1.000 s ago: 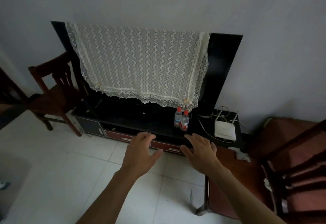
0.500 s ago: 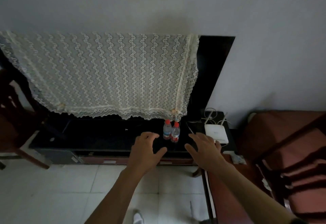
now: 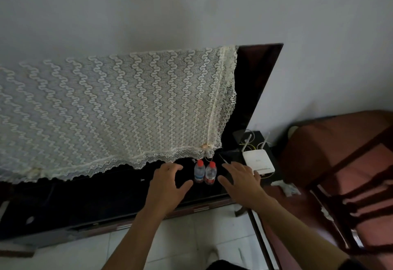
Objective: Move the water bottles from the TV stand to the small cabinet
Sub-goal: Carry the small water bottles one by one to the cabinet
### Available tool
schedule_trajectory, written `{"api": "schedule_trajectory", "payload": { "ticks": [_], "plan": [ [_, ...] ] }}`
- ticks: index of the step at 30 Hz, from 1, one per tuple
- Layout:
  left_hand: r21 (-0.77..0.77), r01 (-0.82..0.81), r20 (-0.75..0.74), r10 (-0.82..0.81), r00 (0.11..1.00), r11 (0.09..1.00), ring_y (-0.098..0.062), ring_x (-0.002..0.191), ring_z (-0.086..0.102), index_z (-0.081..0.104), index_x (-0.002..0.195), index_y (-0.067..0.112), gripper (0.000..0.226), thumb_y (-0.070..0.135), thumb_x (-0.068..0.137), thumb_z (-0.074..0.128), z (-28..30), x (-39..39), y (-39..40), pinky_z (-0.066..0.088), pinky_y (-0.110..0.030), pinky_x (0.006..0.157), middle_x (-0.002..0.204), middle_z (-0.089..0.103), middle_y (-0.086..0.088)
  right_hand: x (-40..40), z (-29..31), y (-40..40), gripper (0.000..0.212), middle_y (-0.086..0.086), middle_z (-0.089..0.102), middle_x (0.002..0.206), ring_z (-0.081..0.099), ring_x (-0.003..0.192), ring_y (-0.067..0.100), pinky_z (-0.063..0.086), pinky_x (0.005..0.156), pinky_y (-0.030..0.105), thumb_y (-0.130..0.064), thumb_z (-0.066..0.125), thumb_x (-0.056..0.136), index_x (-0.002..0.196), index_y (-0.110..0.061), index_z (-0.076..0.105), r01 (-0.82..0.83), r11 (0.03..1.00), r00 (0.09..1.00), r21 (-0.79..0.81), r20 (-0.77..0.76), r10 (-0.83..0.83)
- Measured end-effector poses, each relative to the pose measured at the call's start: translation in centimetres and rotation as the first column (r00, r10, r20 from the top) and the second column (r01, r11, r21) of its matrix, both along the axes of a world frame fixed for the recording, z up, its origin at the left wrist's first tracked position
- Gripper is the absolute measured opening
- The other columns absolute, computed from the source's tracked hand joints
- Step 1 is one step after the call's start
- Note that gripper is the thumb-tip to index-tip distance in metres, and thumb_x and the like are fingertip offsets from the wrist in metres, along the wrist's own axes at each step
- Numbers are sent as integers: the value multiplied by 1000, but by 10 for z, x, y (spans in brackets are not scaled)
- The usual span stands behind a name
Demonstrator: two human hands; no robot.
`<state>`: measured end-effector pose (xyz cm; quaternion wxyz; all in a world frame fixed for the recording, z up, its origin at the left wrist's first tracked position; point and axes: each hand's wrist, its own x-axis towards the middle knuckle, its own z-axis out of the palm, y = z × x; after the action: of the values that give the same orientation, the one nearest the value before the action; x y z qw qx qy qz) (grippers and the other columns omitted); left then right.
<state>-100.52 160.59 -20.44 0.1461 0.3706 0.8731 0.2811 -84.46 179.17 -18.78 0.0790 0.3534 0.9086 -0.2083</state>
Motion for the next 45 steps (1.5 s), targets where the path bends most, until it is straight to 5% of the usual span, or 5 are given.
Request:
{"api": "schedule_trajectory", "payload": {
  "ticks": [22, 38, 45],
  "plan": [
    [-255, 228, 177, -187, 966, 940, -19, 125, 51, 52, 137, 26, 58, 54, 90, 66, -78, -96, 132, 49, -38, 99, 141, 50, 3, -46, -85, 74, 59, 0, 25, 160, 18, 148, 26, 12, 117, 53, -60, 35, 96, 150, -35, 31, 299, 937, 954, -182, 93, -286],
    [-218, 429, 323, -350, 879, 877, -23, 130, 48, 44, 144, 22, 70, 42, 85, 77, -229, -148, 165, 46, -35, 99, 142, 48, -3, -78, -201, 50, 59, -1, 29, 159, 20, 148, 26, 17, 117, 53, -59, 39, 96, 150, -35, 32, 503, 839, 864, -205, 126, -487],
    [-89, 414, 319, -368, 873, 906, -17, 123, 51, 46, 137, 24, 72, 29, 77, 86, -304, -139, 183, 39, -23, 95, 134, 49, 1, -80, -257, 32, 58, -2, 28, 160, 20, 148, 25, 17, 117, 50, -58, 38, 96, 150, -35, 31, 537, 811, 843, -233, 152, -516]
  ]
}}
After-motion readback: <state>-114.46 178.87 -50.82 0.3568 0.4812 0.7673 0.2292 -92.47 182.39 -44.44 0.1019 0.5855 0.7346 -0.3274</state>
